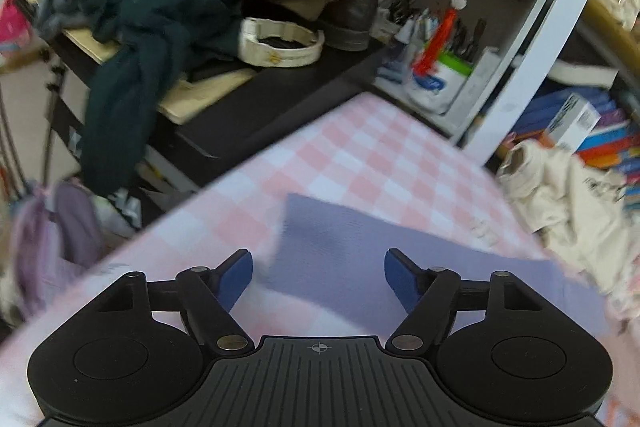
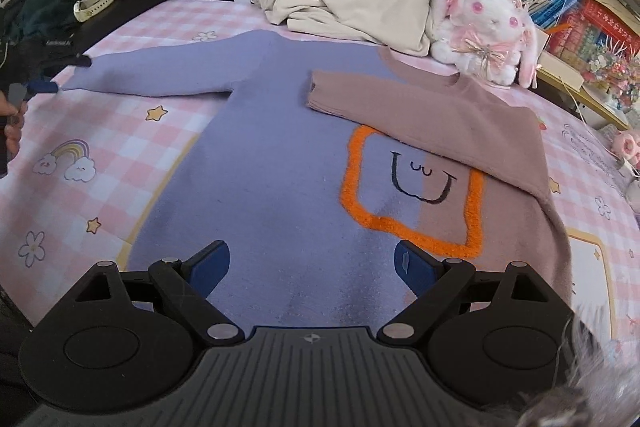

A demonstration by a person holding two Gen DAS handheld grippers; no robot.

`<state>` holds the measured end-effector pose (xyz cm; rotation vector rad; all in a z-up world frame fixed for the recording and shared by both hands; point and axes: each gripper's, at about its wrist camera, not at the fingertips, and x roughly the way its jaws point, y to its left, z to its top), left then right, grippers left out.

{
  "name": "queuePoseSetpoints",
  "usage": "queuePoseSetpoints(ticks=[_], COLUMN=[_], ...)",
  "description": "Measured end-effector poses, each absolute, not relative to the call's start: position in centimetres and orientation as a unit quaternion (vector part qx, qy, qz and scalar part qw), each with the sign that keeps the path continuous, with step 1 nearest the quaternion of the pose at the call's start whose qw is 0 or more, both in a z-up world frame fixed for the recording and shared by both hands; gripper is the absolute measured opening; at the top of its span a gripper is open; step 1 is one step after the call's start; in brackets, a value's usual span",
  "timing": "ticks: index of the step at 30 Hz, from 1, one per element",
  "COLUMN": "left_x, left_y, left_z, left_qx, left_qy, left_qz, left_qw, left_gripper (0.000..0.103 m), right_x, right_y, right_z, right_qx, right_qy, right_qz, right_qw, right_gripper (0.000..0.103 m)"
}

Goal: Fold clothes
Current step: 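Reach to the lavender sleeve cuff and grasp it with the left gripper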

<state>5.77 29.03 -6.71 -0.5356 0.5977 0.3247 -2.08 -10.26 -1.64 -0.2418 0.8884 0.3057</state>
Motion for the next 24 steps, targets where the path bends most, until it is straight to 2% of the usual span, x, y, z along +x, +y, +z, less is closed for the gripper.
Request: queuePoseSetpoints(ticks=[7,13,17,18,19,24], left_x=[7.1,7.0,7.2,7.2,7.2,6.5], left_y=[27.9,27.7,26.1,26.3,26.9,30.4], left_z=[-7.2,-7.7,-7.6,-7.7,-7.8,-8.3], left_qx=[-0.321,-0.401,-0.389,-0.396,-0.399,-0.438], left_qy=[0.283,0.287,0.293,0.29,0.286,0.265], left_qz=[0.091,0.063,0.056,0.062,0.074,0.119], left_qw=[0.899,0.868,0.871,0.869,0.868,0.851], left_gripper=[0.063,0.062,0.062,0.059,0.051,0.039], right_x=[-1.9,-1.6,-1.6,-1.6,-1.7,-1.7], right_y=[-10.1,-10.1,-9.8,-9.7,-9.7,-10.2], right_z=[-1.8,-1.9,-2.0,-2.0,-2.0,-1.9], right_qx=[-0.119,-0.115,-0.116,-0.118,-0.12,-0.118], right_qy=[0.432,0.434,0.434,0.433,0.433,0.432], right_qz=[0.152,0.151,0.153,0.155,0.157,0.148], right_qw=[0.881,0.88,0.88,0.88,0.88,0.882], right_gripper=[0.09,0.09,0.09,0.09,0.09,0.09])
